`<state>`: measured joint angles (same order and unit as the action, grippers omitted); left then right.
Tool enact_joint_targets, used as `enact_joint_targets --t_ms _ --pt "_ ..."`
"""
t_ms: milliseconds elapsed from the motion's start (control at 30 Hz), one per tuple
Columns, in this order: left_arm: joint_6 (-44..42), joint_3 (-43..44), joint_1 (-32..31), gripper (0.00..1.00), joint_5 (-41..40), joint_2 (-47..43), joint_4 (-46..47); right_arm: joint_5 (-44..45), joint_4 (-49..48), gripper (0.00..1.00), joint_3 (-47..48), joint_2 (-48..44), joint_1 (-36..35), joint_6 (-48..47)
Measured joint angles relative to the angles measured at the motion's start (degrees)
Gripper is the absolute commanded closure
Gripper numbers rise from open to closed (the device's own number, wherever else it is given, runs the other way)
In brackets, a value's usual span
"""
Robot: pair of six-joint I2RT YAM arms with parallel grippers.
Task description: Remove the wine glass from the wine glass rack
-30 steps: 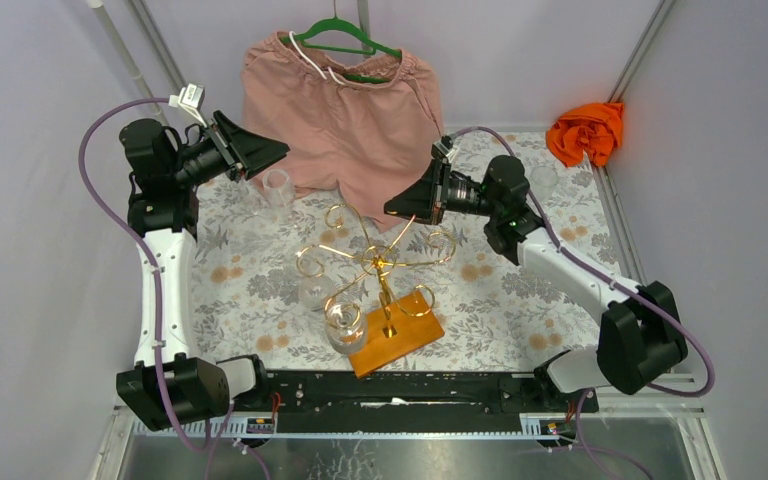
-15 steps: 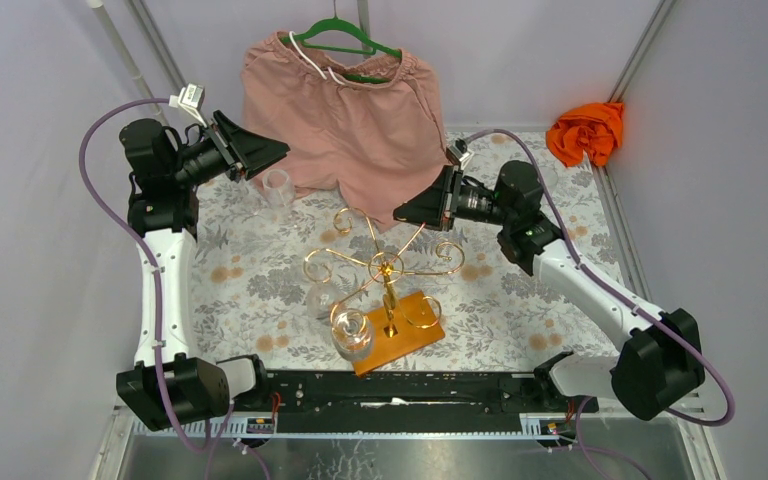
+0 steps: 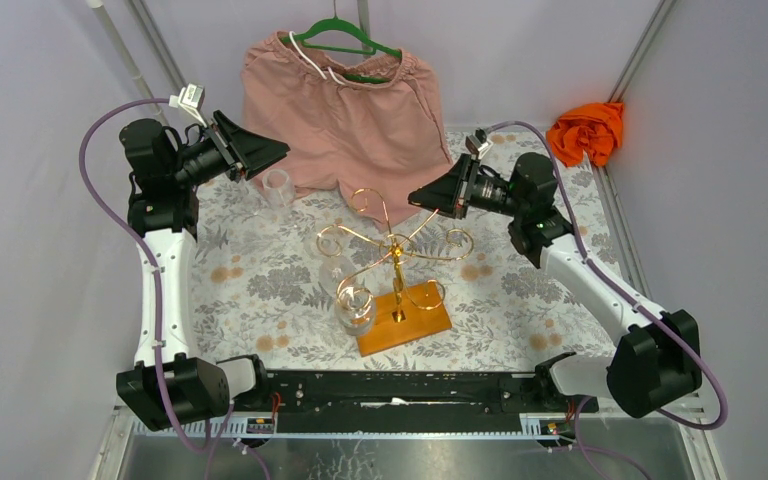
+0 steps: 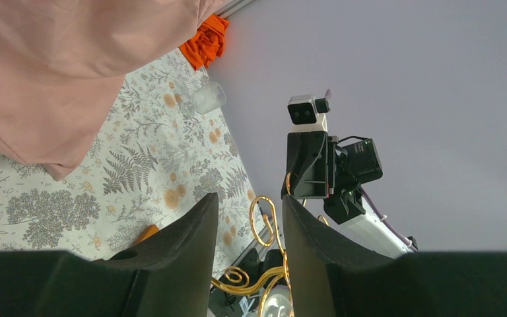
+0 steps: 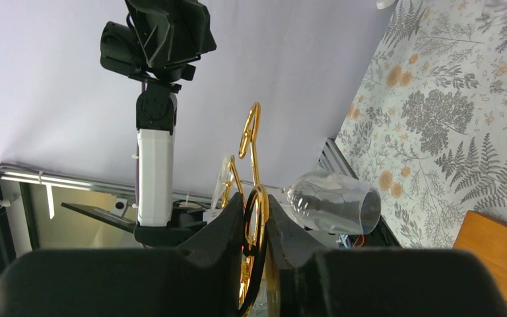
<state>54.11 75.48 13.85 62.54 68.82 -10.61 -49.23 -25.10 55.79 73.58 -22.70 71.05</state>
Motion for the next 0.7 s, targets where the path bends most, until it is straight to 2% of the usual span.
enact_joint_targets --t_ms 700 --pt "-1.16 0.00 0.00 0.53 -0.07 0.00 -0.09 -3.54 0.63 1.00 6.29 6.67 6.80 -1.31"
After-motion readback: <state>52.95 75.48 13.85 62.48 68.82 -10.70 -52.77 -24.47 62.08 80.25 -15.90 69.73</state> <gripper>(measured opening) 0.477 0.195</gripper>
